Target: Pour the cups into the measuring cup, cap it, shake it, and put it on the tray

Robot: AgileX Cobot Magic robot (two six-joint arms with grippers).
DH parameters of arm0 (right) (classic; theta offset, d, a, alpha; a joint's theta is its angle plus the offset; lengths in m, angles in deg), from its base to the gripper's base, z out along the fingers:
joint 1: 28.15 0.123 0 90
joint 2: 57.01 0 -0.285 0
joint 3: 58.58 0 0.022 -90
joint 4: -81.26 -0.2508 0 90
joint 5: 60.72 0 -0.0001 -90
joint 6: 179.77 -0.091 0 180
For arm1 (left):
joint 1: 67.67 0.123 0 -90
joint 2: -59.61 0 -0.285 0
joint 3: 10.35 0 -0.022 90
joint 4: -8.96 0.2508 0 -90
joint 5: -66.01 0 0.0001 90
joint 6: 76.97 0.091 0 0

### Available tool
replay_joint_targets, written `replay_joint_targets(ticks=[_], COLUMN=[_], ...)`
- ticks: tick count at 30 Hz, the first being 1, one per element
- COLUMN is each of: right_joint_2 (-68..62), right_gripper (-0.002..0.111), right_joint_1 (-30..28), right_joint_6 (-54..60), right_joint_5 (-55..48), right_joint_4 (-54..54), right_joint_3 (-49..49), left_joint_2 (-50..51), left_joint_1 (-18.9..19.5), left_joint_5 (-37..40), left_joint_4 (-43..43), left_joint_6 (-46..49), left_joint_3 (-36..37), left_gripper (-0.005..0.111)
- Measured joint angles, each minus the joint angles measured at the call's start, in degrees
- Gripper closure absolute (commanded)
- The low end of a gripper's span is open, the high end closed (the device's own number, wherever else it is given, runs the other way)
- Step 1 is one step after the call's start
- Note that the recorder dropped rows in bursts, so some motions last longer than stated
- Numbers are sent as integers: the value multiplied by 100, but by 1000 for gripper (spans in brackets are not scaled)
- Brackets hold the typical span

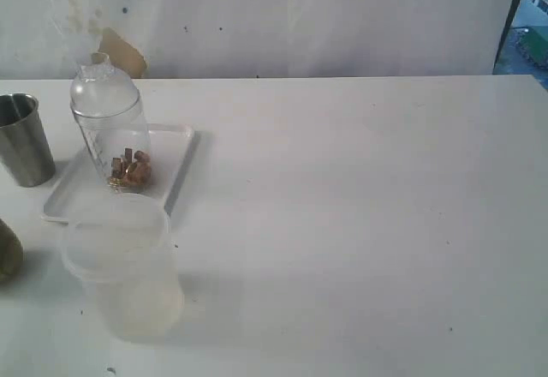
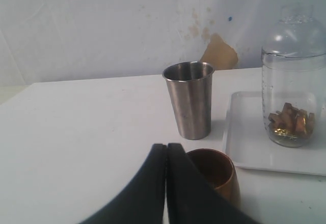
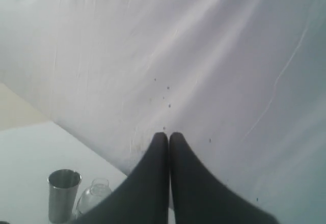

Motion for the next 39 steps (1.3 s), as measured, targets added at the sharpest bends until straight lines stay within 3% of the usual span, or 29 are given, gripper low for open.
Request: replay_joint_targets(ticks=[8, 17, 39], right_joint_2=[2638, 4518, 4789], right_gripper=[108, 108, 108], right_joint_1=[0, 0, 0], right_joint_6=[-244, -1018, -1114], right_joint_5=[50, 29, 36], right_joint_4=[-9, -9, 54], right_joint_3=[-1343, -1792, -1720], left_joint_2=[0, 0, 0], left_joint_1=[0, 0, 0], left_joint_5=[0, 0, 0], left_joint_4=[0, 0, 0], left_joint_6=[0, 0, 0], left_joint_3=[0, 0, 0], left_gripper=[106, 106, 106])
